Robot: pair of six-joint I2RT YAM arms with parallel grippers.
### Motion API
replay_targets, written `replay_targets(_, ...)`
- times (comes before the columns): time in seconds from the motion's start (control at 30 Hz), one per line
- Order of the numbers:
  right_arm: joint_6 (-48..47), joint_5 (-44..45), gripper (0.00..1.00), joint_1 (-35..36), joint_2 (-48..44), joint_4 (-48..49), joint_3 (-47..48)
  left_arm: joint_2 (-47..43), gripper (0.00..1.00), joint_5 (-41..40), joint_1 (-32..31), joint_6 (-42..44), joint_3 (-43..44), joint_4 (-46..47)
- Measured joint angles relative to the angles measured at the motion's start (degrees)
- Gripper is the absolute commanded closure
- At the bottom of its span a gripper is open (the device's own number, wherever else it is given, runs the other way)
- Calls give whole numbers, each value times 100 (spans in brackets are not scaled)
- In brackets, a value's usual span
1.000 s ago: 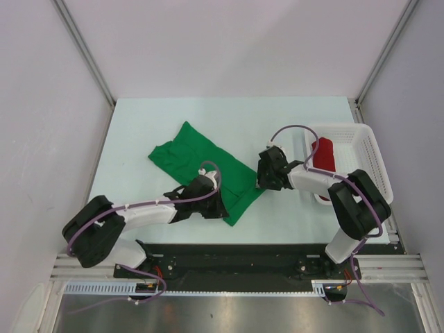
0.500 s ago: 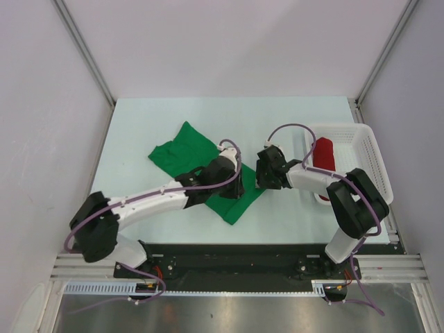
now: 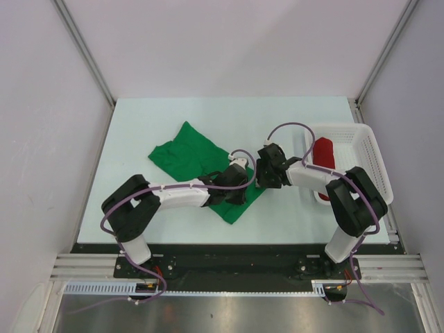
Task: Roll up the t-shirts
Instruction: Roll the T-shirt to the center of the board.
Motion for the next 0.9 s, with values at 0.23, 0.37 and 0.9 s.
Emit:
replay_targets(0.23, -26, -208, 47, -131, 13, -52, 26, 190, 86, -90, 0, -140, -26, 199)
replay_targets(0.37, -37, -223, 47, -140, 42, -87, 66, 212, 88, -109, -2, -160, -26, 229)
replay_targets(0.9, -48, -291, 46, -201, 50, -120, 85, 256, 95, -138, 0, -157, -35, 275)
